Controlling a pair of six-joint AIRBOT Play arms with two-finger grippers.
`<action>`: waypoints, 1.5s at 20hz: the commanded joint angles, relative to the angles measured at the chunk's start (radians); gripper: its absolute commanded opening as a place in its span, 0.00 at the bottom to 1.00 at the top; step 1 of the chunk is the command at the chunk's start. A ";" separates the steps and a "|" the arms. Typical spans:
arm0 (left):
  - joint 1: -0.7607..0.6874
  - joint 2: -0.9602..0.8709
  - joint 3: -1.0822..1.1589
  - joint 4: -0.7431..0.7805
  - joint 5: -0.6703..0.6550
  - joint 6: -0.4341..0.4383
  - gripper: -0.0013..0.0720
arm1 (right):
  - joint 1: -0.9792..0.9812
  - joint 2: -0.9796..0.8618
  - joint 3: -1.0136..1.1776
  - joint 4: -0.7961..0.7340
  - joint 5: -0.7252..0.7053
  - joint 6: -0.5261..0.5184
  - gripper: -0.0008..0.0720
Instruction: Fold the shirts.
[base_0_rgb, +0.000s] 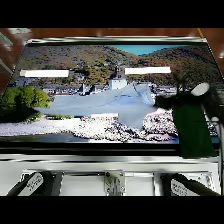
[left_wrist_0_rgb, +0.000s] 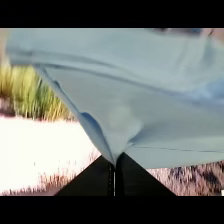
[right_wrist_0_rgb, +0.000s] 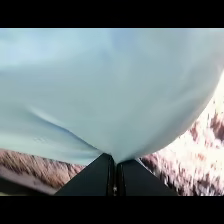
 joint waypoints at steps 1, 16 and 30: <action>-0.011 0.227 0.359 -0.098 0.145 0.002 0.06 | -0.002 0.236 0.256 -0.006 -0.203 -0.061 0.10; -0.011 0.481 0.888 0.227 -0.052 -0.262 0.07 | -0.002 0.724 0.541 -0.299 -0.026 -0.007 0.10; -0.012 0.355 -0.019 0.250 -0.014 -0.227 0.06 | -0.001 0.228 0.083 -0.305 0.098 0.004 0.10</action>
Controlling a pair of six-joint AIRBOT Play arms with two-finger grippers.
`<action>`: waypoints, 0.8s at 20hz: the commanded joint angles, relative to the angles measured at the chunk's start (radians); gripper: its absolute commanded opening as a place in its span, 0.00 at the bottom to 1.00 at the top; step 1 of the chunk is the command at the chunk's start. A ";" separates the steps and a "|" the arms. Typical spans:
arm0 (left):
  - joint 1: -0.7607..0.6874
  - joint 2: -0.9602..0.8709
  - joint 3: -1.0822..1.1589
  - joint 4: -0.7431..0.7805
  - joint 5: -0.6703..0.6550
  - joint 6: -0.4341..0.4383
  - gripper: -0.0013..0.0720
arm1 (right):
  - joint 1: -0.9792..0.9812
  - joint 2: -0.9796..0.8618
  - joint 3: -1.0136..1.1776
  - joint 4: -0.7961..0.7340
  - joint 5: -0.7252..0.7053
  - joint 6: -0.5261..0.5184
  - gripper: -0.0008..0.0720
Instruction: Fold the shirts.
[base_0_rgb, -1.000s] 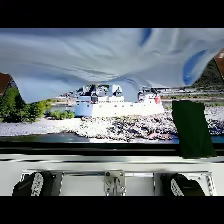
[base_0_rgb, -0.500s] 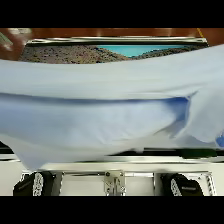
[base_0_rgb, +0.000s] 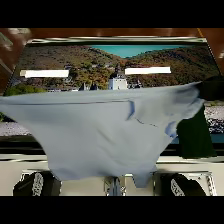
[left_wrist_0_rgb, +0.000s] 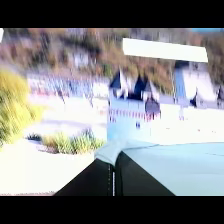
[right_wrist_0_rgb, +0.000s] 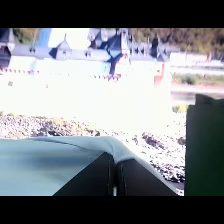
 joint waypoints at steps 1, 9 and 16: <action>-0.005 -0.130 -0.283 -0.008 0.253 0.010 0.06 | 0.000 -0.201 -0.183 0.031 -0.299 -0.066 0.10; -0.367 -0.799 -0.139 -0.015 0.719 0.047 0.07 | 0.061 -0.652 -0.184 0.396 -0.911 -0.193 0.10; -0.435 -1.069 0.094 -0.015 0.753 0.047 0.07 | 0.078 -0.747 -0.184 0.366 -1.013 -0.211 0.10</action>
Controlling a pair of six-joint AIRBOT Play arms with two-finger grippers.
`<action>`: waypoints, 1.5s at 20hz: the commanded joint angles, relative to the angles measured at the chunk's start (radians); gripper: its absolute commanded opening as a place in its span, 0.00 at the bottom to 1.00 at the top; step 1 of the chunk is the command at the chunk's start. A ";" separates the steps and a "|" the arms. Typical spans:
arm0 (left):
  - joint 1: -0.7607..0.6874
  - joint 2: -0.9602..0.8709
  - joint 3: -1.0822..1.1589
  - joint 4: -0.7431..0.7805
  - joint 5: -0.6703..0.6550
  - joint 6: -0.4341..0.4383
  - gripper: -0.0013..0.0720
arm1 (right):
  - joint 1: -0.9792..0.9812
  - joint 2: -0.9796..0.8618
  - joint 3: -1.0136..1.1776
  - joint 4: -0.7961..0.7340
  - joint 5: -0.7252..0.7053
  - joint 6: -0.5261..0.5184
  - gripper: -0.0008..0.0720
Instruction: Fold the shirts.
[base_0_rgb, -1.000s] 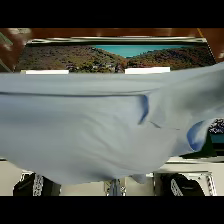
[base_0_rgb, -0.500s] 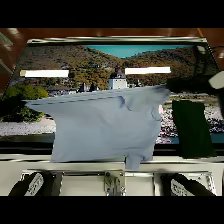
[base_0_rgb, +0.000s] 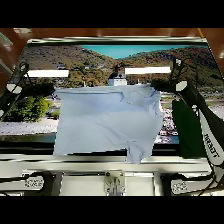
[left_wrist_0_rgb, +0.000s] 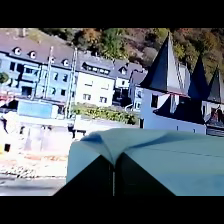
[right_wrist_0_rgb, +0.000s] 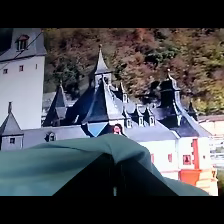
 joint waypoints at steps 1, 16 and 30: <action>-0.018 -0.096 0.062 0.008 -0.022 0.002 0.07 | -0.005 -0.030 -0.001 -0.017 -0.042 -0.011 0.10; 0.030 -0.098 0.062 0.299 -0.593 -0.134 0.07 | -0.035 0.011 -0.001 -0.410 0.697 0.124 0.10; 0.278 0.085 0.014 0.208 -0.971 -0.041 0.76 | -0.156 0.256 0.032 -0.584 1.106 0.165 0.79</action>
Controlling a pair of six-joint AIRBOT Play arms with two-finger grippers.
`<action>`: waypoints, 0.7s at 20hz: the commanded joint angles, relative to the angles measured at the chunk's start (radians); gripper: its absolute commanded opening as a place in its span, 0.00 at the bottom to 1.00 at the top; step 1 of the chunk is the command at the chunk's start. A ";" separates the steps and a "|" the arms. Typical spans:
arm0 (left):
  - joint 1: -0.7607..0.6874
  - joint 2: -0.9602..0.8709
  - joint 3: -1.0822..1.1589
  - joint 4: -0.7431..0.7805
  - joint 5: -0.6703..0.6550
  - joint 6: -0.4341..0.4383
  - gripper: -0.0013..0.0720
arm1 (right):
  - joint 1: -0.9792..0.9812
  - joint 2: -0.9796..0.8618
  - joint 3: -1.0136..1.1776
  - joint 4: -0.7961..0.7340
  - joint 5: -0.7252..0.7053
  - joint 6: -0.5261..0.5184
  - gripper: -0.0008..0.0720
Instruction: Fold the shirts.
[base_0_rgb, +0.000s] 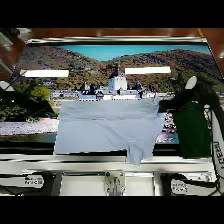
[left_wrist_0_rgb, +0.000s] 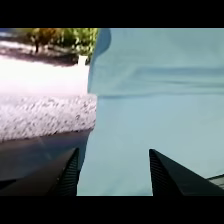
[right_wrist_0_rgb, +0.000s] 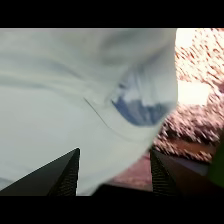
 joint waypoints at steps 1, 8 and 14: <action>0.166 0.164 -0.149 -0.004 -0.124 0.093 0.81 | -0.142 0.143 -0.055 -0.081 0.176 -0.001 0.79; 0.385 0.301 -0.700 -0.066 0.110 0.210 0.87 | -0.386 0.282 -0.308 0.205 0.073 -0.023 0.79; 0.286 0.239 -0.779 -0.151 0.224 0.233 0.87 | -0.380 0.282 -0.333 0.251 -0.003 -0.023 0.79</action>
